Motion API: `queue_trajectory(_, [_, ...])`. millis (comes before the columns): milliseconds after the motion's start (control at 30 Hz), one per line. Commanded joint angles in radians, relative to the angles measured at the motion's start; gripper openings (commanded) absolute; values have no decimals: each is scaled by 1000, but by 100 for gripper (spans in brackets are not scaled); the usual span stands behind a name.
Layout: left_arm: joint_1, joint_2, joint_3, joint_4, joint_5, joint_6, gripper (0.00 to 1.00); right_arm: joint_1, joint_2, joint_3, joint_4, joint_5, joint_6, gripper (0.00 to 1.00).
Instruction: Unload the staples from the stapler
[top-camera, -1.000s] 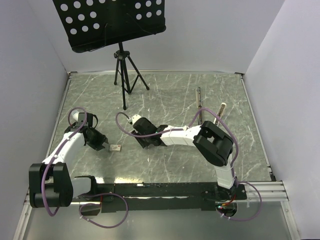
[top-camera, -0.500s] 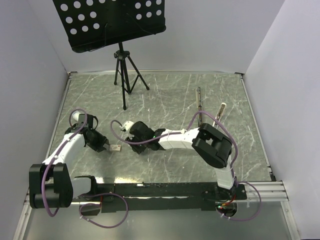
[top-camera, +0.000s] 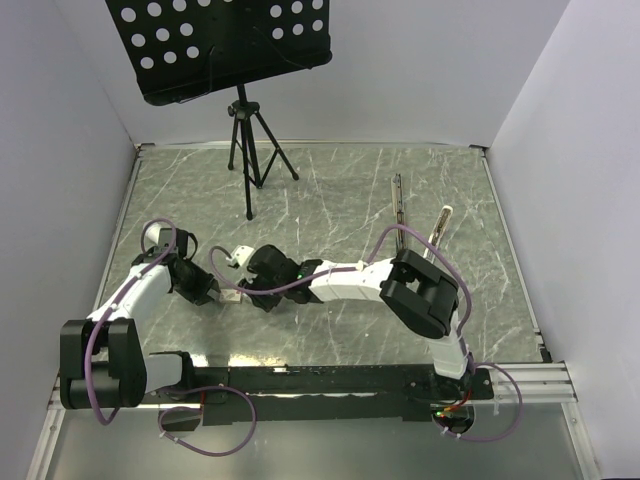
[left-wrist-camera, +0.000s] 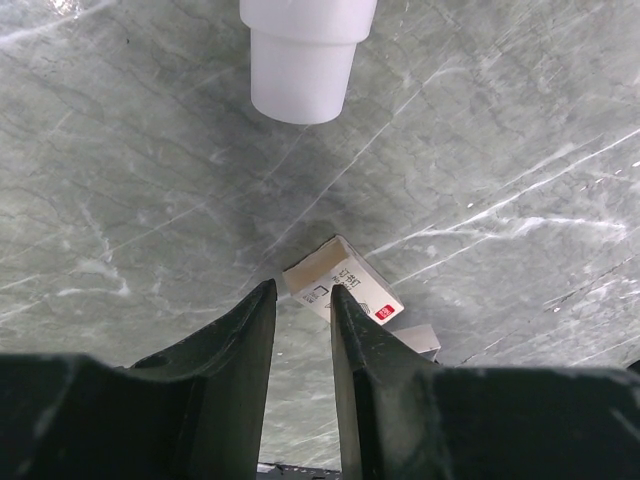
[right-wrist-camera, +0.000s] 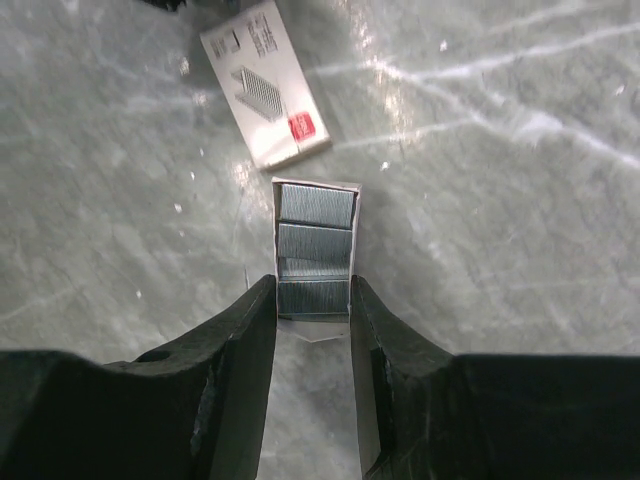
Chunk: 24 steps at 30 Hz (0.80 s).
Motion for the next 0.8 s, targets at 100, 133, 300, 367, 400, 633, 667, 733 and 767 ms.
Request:
queue_trajectory(100, [5, -15, -5, 11, 16, 0, 34, 8, 33, 69, 7, 2, -13, 38])
queue_trajectory(133, [5, -13, -5, 13, 21, 0, 34, 8, 34, 72, 6, 2, -11, 38])
queue_trajectory(300, [6, -7, -5, 16, 25, 7, 34, 11, 46, 75, -5, 11, -2, 38])
queue_trajectory(367, [5, -10, -5, 16, 25, 7, 34, 11, 45, 71, -11, 17, 3, 38])
queue_trajectory(400, [5, -12, -5, 16, 25, 8, 34, 11, 45, 68, -14, 20, 6, 38])
queue_trajectory(633, [5, -10, -6, 24, 34, 11, 34, 13, 54, 61, -24, 47, 24, 38])
queue_trajectory(667, [5, -10, -5, 24, 36, 13, 34, 13, 59, 71, -30, 46, 26, 37])
queue_trajectory(733, [5, -12, -6, 27, 37, 13, 34, 13, 63, 74, -30, 46, 27, 38])
queue_trajectory(767, [5, -13, -8, 28, 36, 14, 34, 13, 65, 77, -31, 43, 26, 38])
